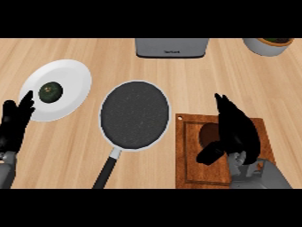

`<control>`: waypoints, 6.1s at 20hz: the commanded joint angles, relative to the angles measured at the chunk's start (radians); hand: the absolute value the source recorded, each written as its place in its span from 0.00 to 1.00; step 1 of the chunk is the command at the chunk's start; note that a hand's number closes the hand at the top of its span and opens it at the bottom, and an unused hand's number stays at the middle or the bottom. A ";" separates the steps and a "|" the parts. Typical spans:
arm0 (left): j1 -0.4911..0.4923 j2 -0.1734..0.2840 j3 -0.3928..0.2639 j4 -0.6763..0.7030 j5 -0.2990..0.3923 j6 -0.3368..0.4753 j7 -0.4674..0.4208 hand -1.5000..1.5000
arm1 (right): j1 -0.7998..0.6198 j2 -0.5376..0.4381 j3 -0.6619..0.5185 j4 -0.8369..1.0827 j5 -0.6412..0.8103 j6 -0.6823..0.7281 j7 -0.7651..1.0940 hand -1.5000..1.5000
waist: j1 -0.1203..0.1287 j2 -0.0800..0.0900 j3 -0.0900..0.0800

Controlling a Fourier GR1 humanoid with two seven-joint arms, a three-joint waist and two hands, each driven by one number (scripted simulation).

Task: Pick the cupcake from the cutting board and place it in the pan

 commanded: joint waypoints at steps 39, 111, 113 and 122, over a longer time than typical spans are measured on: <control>0.012 -0.057 0.142 -0.023 -0.096 -0.143 0.033 0.50 | 0.026 0.081 -0.148 0.307 0.300 0.082 -0.213 1.00 | -0.002 0.000 0.001; -0.145 -0.177 0.096 0.017 -0.207 -0.149 0.029 0.50 | -0.585 0.213 0.200 1.163 -0.746 -0.782 -1.171 0.00 | 0.138 0.041 0.005; -0.150 -0.146 0.113 0.018 -0.189 -0.182 0.032 0.50 | -0.574 0.213 0.209 1.120 -0.816 -0.811 -1.180 0.00 | 0.150 0.038 0.005; -0.125 -0.143 0.128 0.032 -0.202 -0.160 0.016 0.50 | -0.636 0.213 0.161 1.147 -1.010 -0.960 -1.315 0.00 | 0.111 0.028 0.003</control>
